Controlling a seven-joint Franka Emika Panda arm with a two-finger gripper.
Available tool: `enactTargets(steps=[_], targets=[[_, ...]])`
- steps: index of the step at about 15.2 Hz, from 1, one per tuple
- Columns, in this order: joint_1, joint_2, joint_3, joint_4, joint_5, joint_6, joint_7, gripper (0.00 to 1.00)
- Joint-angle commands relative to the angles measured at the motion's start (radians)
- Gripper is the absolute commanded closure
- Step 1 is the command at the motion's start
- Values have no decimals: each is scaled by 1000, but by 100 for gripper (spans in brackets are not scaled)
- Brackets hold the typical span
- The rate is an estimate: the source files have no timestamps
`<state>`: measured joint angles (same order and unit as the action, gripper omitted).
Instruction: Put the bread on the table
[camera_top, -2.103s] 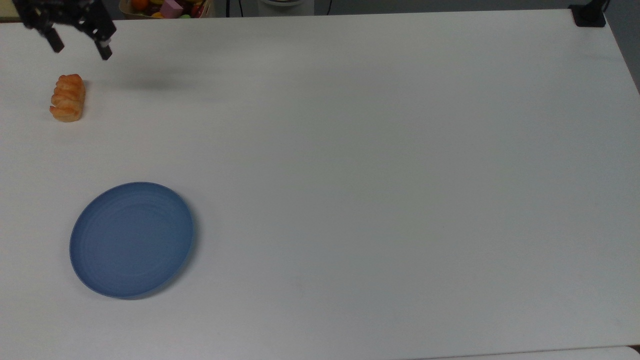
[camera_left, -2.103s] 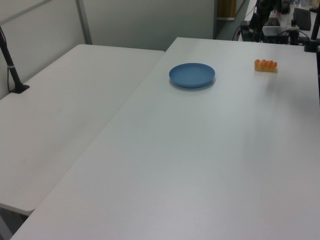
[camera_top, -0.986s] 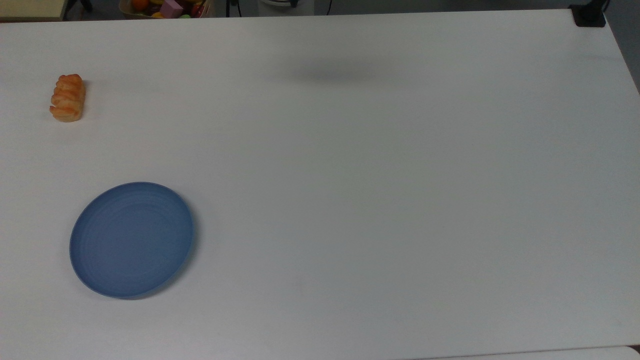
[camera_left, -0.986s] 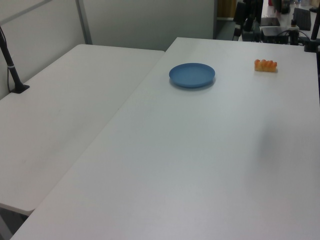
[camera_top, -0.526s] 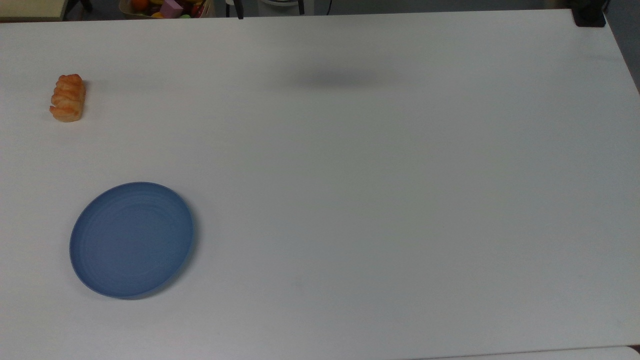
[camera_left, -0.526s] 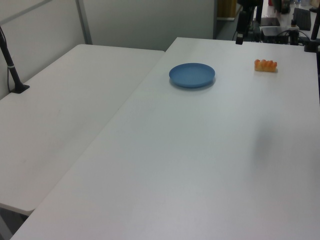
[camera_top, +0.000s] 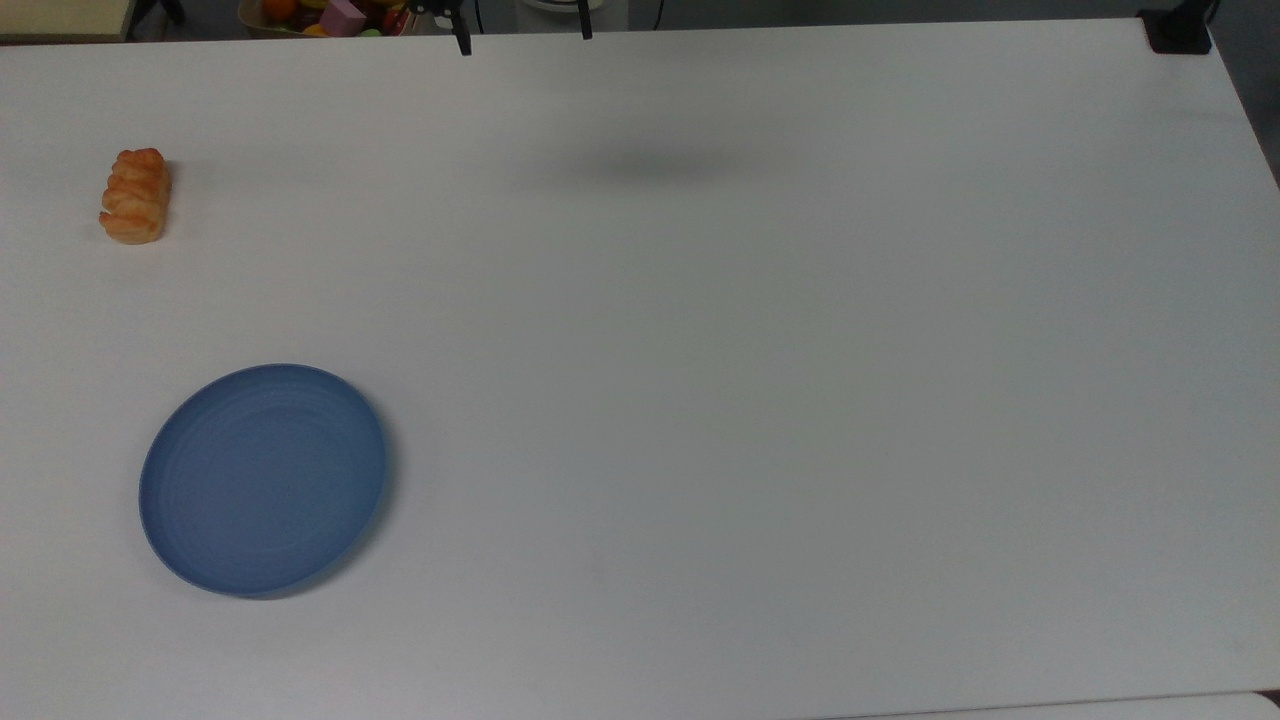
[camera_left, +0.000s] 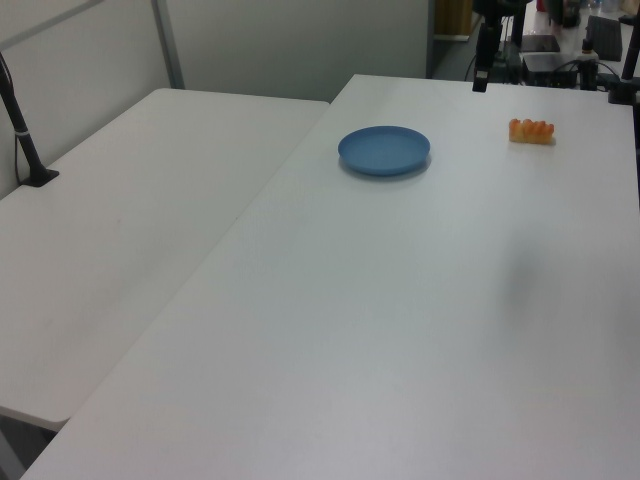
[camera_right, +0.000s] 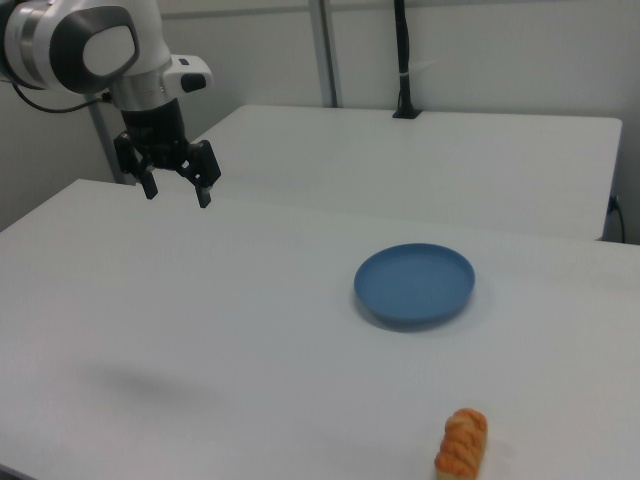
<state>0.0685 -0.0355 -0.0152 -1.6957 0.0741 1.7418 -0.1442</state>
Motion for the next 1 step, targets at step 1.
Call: enactTargets(steps=[1], targets=[[21, 3, -12, -18, -10, 27, -12, 0]])
